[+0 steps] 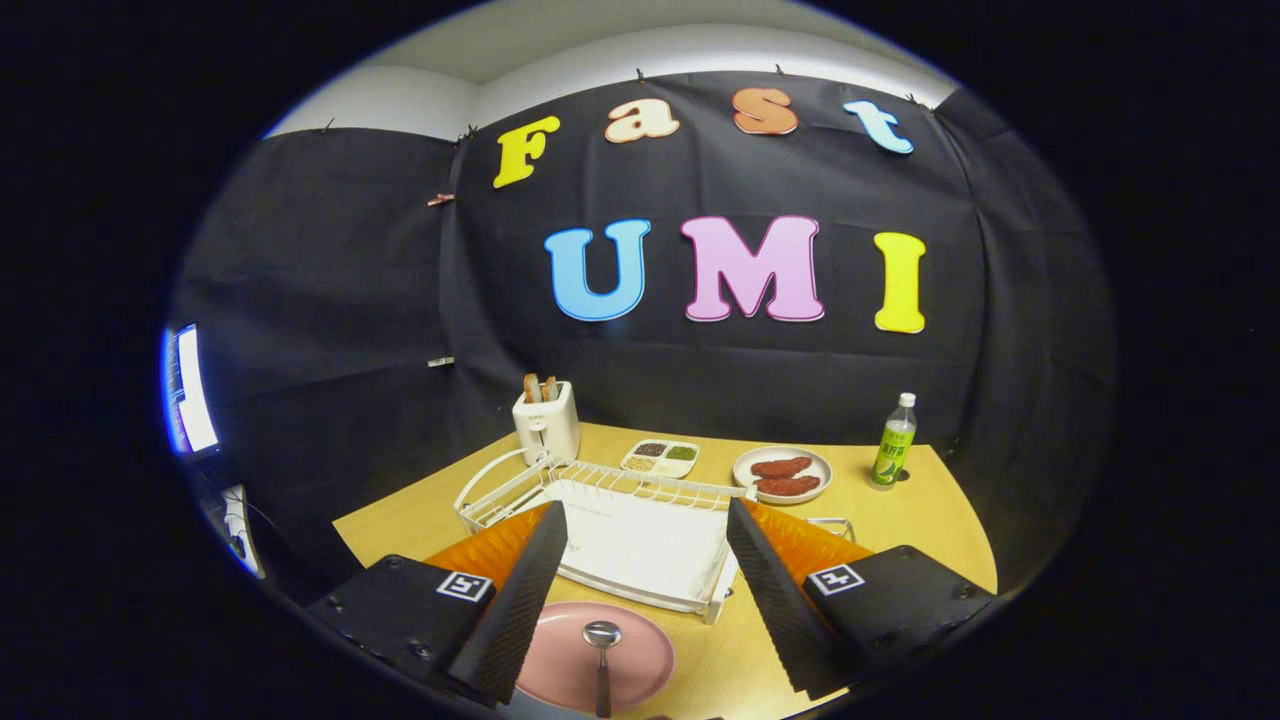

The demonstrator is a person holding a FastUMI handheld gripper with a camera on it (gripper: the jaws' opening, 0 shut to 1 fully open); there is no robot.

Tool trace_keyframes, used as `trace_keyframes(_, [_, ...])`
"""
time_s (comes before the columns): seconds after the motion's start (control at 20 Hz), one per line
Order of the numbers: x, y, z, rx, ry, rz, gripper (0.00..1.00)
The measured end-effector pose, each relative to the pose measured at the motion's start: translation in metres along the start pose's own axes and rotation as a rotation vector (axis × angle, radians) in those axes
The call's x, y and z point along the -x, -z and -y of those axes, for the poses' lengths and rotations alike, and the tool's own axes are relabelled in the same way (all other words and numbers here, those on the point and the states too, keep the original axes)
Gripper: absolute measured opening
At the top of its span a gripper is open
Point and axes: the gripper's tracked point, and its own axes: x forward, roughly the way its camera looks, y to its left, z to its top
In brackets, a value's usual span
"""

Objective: Take the plate from the dish rack, then take the spoon from the basket and place it into the plate.

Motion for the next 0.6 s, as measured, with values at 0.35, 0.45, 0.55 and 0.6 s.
trace_keyframes(0.35, [0.078, -0.063, 0.041, 0.018, 0.232, 0.119, 0.98])
trace_keyframes(0.45, [0.093, -0.062, 0.049, -0.007, 0.263, 0.140, 0.98])
trace_keyframes(0.55, [0.105, -0.061, 0.062, -0.008, 0.303, 0.161, 0.98])
trace_keyframes(0.6, [0.111, -0.058, 0.071, -0.008, 0.324, 0.169, 0.98])
